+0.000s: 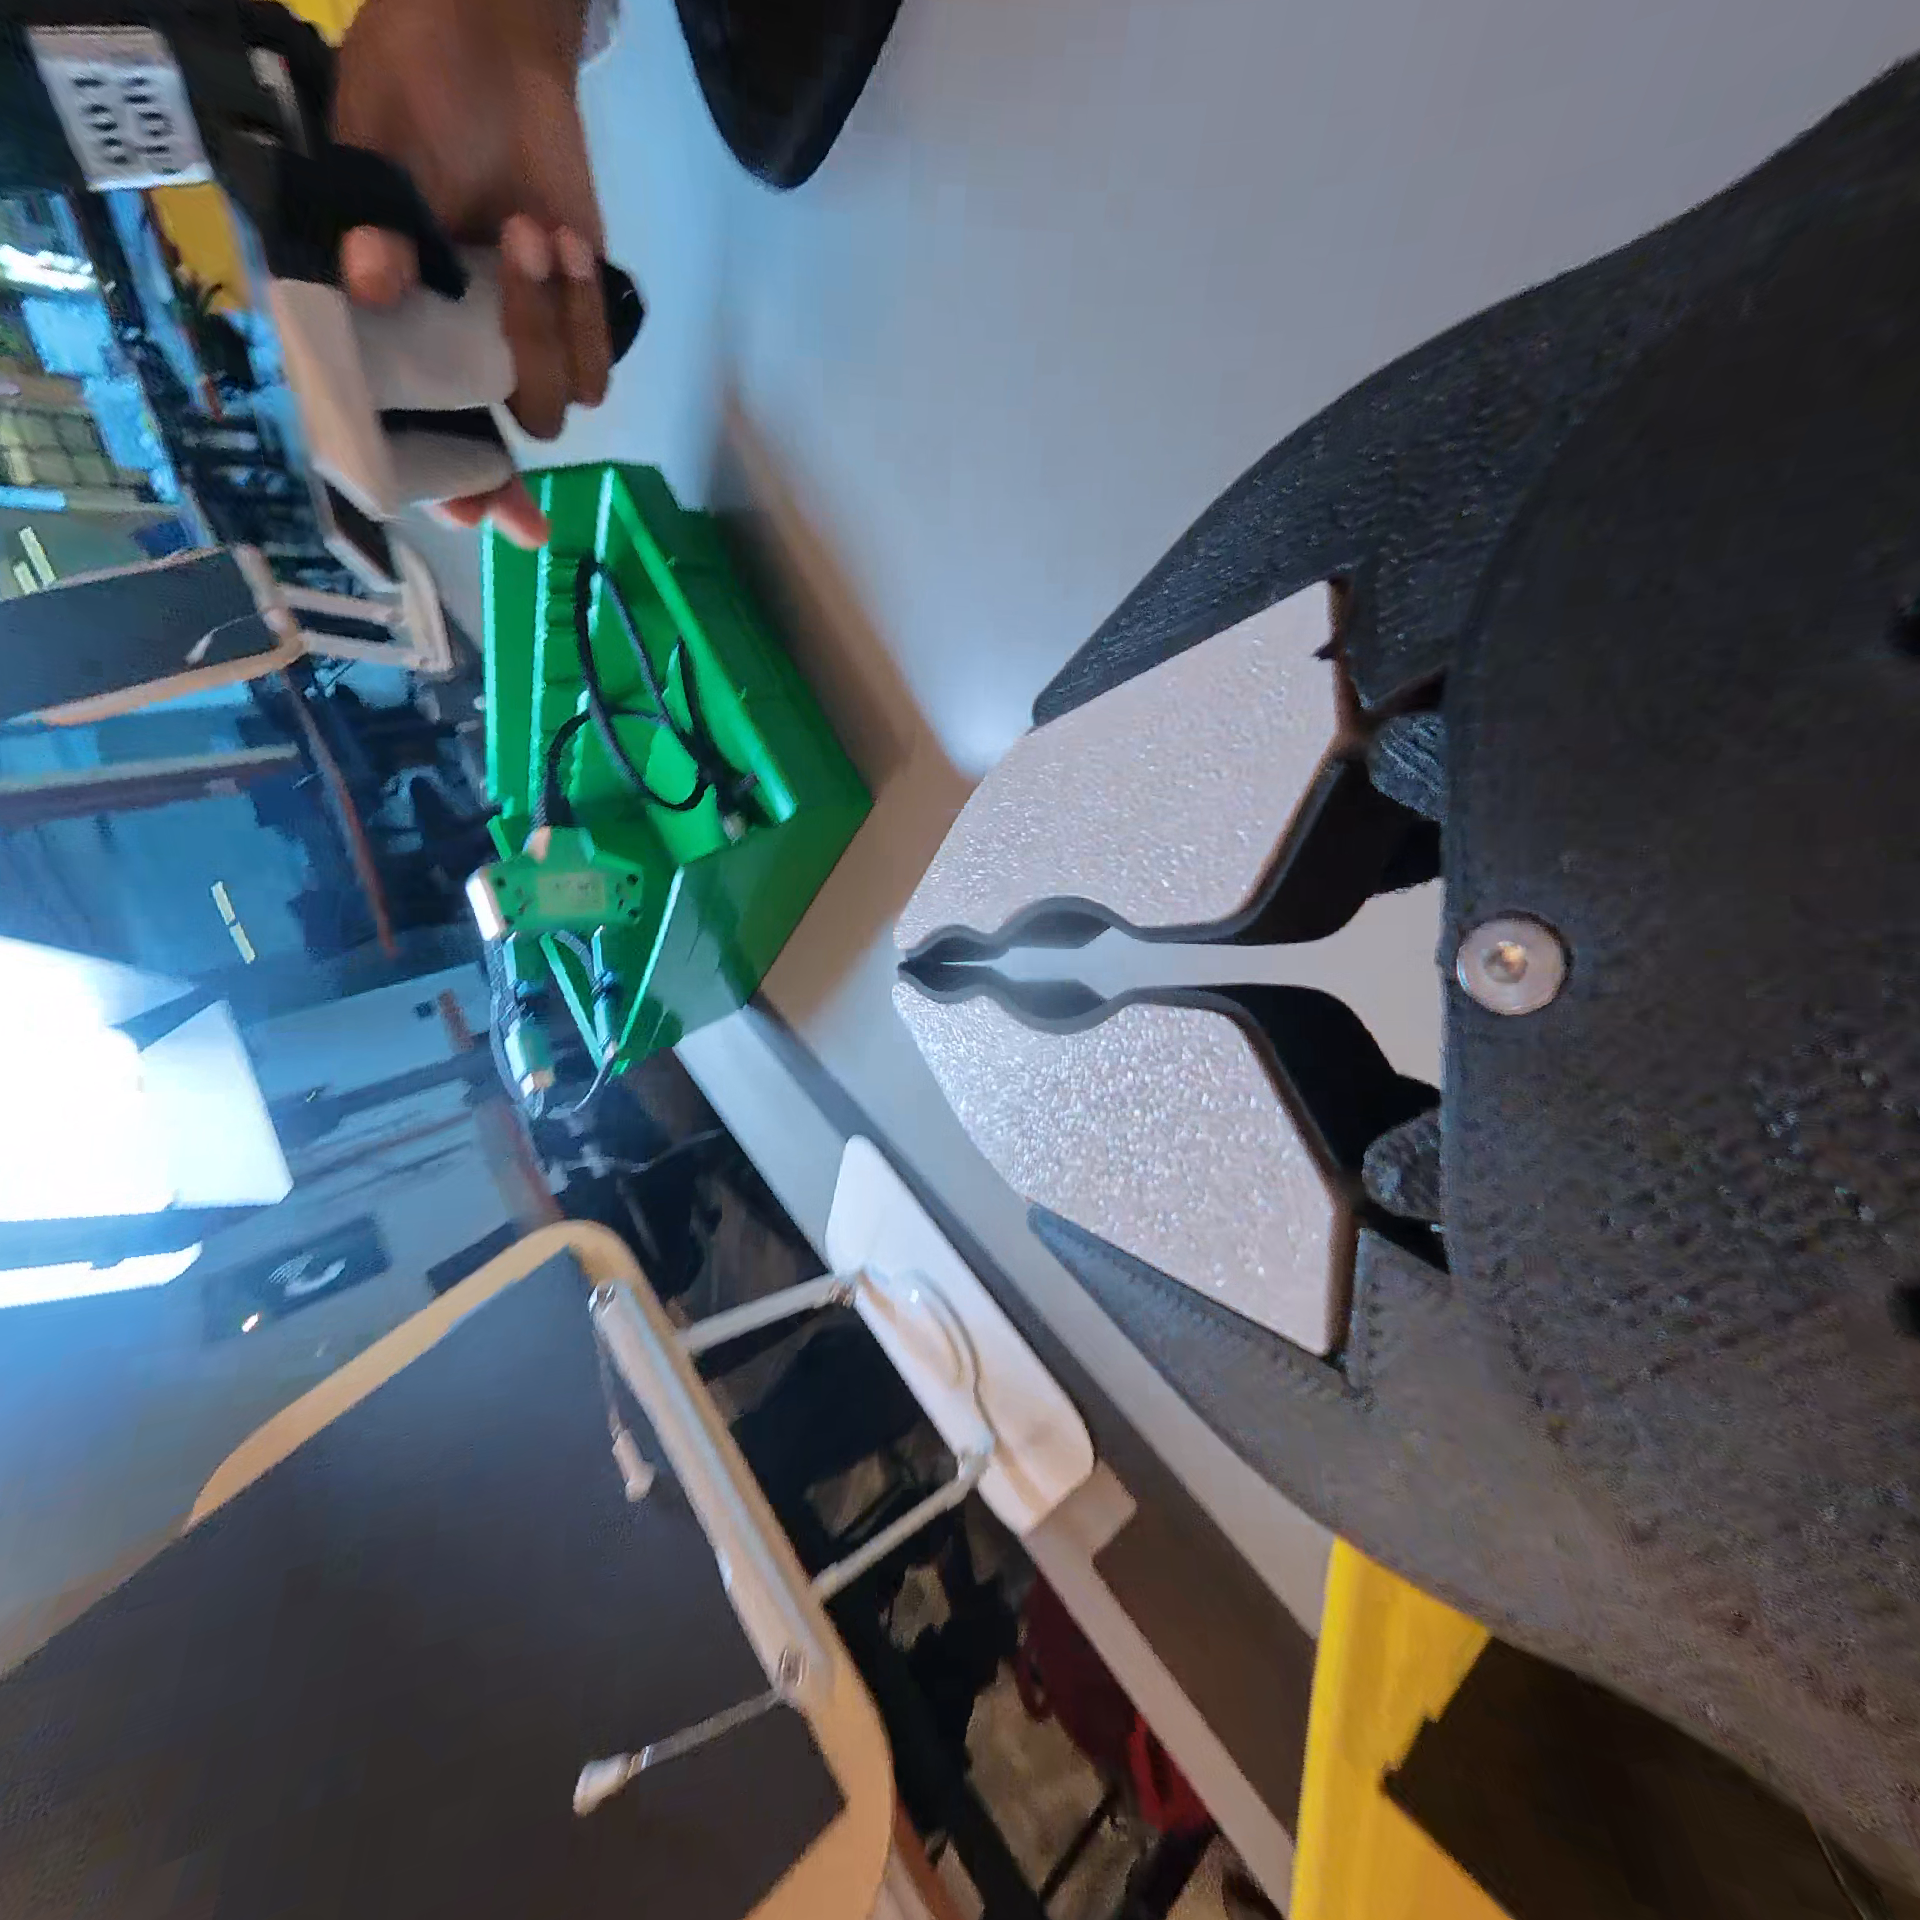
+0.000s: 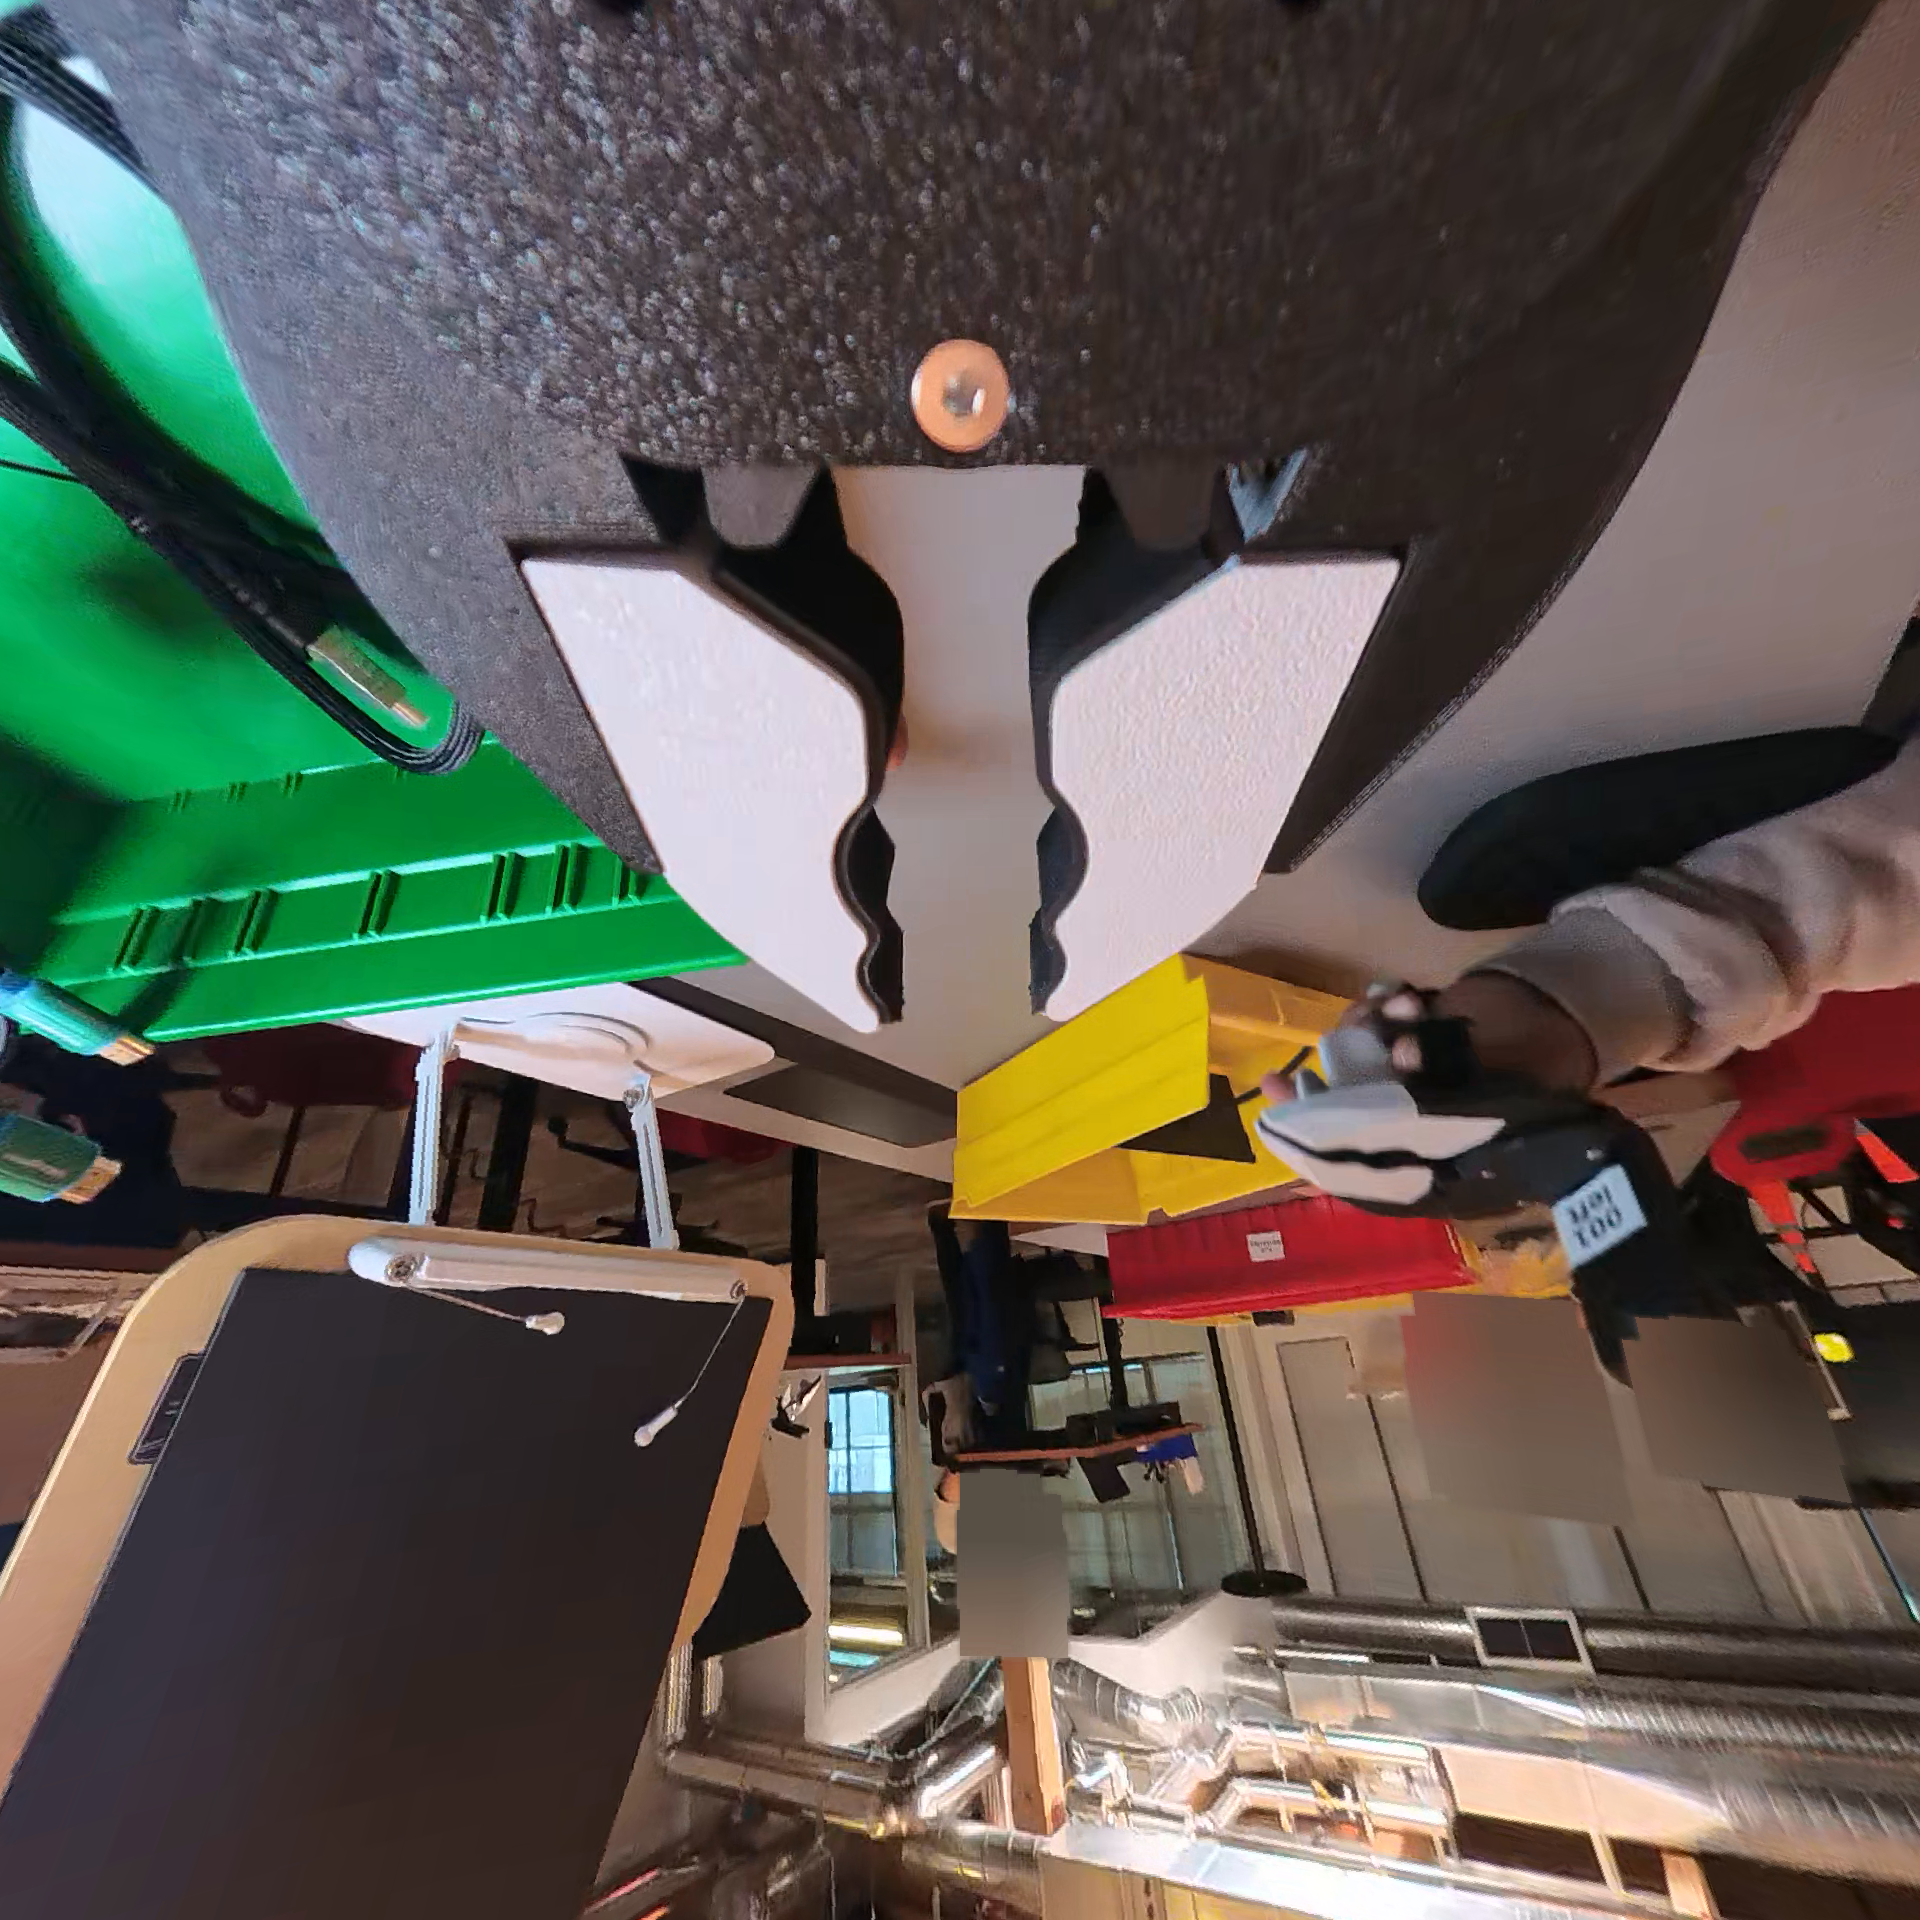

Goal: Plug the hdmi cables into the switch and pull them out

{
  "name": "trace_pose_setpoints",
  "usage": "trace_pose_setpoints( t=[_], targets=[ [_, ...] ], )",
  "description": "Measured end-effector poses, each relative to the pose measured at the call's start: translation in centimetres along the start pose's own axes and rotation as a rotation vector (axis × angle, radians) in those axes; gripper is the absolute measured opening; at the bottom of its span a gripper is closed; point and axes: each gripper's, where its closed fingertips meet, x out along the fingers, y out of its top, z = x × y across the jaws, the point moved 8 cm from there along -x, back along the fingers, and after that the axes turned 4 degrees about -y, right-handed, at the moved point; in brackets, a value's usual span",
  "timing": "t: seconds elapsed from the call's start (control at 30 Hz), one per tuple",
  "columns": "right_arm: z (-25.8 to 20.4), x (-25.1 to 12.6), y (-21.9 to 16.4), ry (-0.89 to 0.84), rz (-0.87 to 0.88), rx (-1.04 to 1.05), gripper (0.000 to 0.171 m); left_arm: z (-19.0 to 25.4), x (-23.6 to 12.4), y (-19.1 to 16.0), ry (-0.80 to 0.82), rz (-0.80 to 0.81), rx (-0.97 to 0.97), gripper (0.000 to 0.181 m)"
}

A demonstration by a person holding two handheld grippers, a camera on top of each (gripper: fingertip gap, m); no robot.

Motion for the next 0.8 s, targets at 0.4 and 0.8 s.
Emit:
trace_pose_setpoints(
  t=[0.4, 0.8],
  targets=[
    [0.1, -0.4, -0.7, -0.008, -0.002, -0.058, 0.000, -12.6, -8.5, 3.3, 0.354, -0.120, 0.034, 0.002],
    [-0.6, 1.4, -2.9, 0.035, -0.146, -0.114, 0.000, -24.6, -6.8, -3.9, 0.321, -0.874, 0.127, 0.016]
  ],
)
